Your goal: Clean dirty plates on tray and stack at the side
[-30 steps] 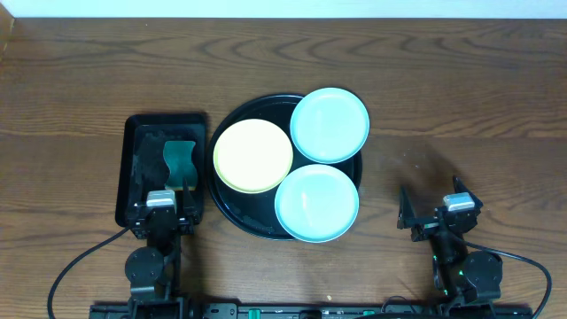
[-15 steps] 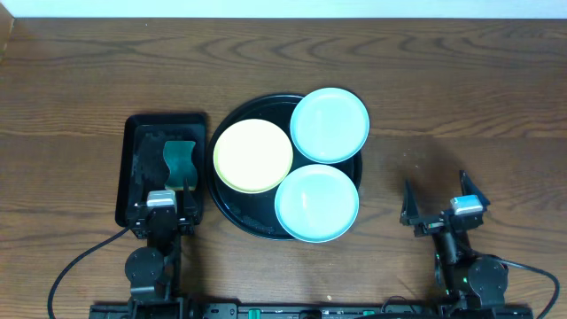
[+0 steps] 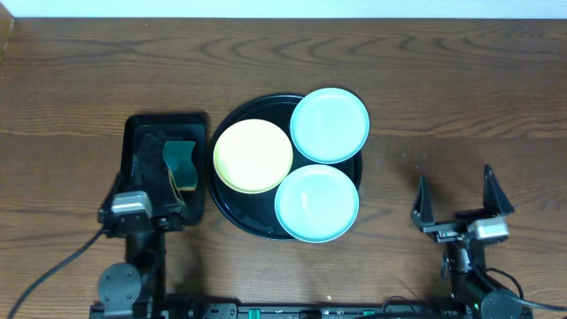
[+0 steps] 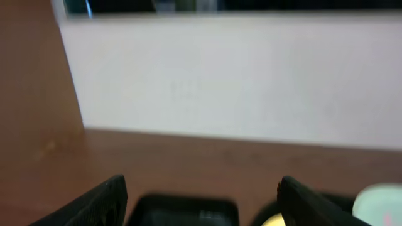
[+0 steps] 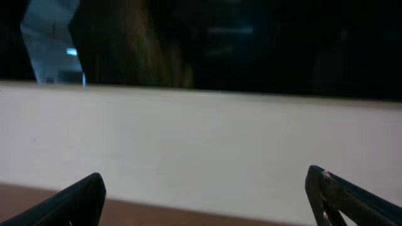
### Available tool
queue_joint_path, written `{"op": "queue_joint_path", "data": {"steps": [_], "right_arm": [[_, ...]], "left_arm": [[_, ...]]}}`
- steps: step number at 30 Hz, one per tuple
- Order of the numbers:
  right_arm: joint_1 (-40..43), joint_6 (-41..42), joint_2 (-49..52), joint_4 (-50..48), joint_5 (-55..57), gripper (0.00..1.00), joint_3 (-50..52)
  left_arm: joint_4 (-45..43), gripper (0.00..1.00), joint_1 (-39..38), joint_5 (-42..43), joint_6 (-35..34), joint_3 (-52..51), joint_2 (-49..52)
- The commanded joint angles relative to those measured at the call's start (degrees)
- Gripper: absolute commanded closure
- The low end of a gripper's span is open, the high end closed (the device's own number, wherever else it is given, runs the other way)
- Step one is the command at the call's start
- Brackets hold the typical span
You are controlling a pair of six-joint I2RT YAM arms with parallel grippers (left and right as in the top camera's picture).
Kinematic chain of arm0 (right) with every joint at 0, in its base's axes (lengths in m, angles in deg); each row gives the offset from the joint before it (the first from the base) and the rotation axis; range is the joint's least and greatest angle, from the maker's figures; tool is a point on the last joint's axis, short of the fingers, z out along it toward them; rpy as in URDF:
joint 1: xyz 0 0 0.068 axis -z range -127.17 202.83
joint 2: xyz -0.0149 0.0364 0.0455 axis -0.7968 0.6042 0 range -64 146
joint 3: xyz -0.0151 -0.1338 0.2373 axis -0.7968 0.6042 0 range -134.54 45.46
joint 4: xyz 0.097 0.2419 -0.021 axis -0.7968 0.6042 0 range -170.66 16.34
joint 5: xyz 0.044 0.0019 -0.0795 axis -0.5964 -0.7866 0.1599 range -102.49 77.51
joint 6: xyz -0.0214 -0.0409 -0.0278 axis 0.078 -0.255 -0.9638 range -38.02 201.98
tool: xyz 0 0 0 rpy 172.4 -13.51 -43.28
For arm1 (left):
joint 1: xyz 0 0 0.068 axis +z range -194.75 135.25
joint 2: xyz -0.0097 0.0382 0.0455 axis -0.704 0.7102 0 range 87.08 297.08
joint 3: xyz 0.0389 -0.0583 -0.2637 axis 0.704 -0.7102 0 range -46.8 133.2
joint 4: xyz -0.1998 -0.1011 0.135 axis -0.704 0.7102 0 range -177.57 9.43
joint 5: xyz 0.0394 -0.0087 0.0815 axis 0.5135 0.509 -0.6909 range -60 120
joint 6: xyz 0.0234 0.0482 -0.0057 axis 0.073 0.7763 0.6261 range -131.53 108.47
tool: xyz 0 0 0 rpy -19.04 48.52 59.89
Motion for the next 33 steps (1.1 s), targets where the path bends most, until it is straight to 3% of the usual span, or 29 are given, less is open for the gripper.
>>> {"op": "queue_joint_path", "data": {"steps": [1, 8, 18, 26, 33], "right_arm": [[-0.3, 1.1, -0.3, -2.1, 0.6, 0.01, -0.8], [-0.3, 6.5, 1.1, -2.2, -0.1, 0.01, -5.2], [-0.3, 10.5, 17.1, 2.3, -8.0, 0.01, -19.4], [-0.3, 10.5, 43.9, 23.4, -21.1, 0.01, -46.0], [-0.3, 8.4, 68.5, 50.7, -27.4, 0.01, -73.4]], "left_arm": [[0.5, 0.23, -0.2, 2.2, -0.9, 8.1, 6.6], [7.6, 0.23, -0.2, 9.9, -0.9, 24.7, 24.4], [35.6, 0.23, -0.2, 9.9, 1.6, 57.4, 52.7], [55.2, 0.23, -0.2, 9.9, 1.9, 78.8, 68.4], [63.0, 0.23, -0.2, 14.4, 1.9, 81.5, 70.6]]}}
